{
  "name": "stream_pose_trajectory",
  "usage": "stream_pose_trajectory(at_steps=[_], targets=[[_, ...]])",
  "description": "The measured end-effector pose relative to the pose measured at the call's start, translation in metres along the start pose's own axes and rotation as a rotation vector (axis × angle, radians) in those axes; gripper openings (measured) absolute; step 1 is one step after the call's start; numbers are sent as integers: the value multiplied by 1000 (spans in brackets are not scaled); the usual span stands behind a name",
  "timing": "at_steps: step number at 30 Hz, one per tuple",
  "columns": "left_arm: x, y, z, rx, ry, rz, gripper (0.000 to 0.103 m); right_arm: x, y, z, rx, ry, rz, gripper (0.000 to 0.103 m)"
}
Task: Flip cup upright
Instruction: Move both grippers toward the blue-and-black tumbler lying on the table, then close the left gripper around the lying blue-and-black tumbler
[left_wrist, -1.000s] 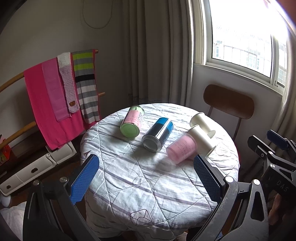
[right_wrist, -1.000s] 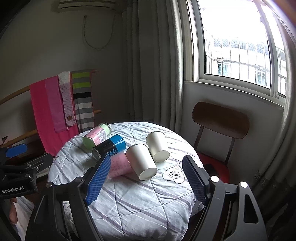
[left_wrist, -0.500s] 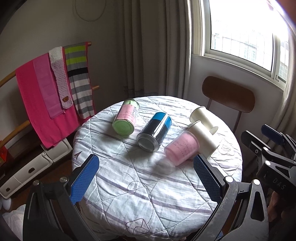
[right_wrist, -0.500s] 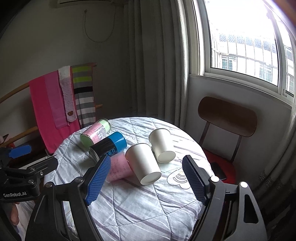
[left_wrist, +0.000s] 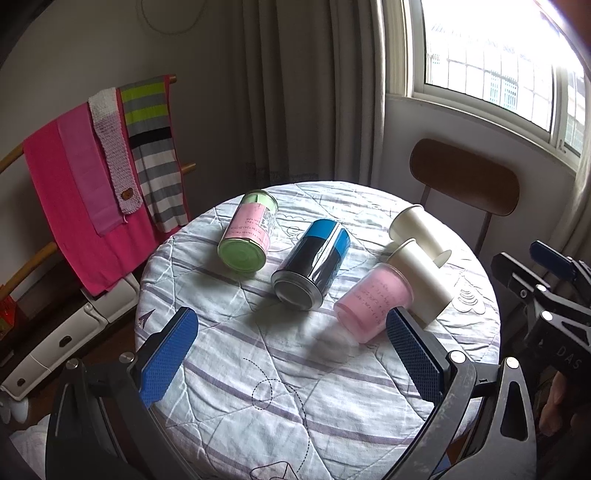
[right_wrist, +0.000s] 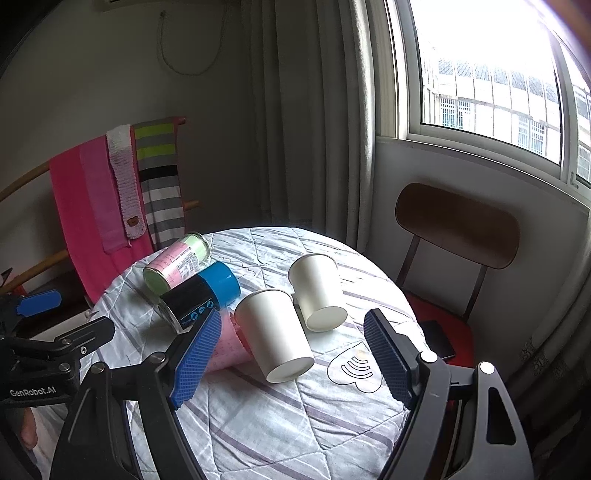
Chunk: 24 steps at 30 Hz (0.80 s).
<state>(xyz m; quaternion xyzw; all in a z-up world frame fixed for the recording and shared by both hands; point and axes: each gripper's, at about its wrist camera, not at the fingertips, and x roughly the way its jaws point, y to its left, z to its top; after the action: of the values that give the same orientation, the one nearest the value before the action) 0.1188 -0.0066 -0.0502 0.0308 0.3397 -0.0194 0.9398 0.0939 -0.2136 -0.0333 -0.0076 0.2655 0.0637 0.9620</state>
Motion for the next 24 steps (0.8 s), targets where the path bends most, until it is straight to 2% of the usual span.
stream_pose_trajectory(at_steps=[5,10,14,19,22,24], targets=[[23,-2,6,20,47,-24,103,7,-9,2,11,12,-4,81],[50,0,11,41,120,8,103,16,-13,1,16,35,4,81],[68,-3,14,64,167,-17,103,25,-14,0,7,50,3,81],[79,-1,17,85,189,-64,103,38,-18,-2,14,78,6,81],[85,6,23,94,197,-55,103,45,-16,-2,16,92,18,81],[91,12,28,85,208,-76,103,48,-13,-1,14,94,25,81]])
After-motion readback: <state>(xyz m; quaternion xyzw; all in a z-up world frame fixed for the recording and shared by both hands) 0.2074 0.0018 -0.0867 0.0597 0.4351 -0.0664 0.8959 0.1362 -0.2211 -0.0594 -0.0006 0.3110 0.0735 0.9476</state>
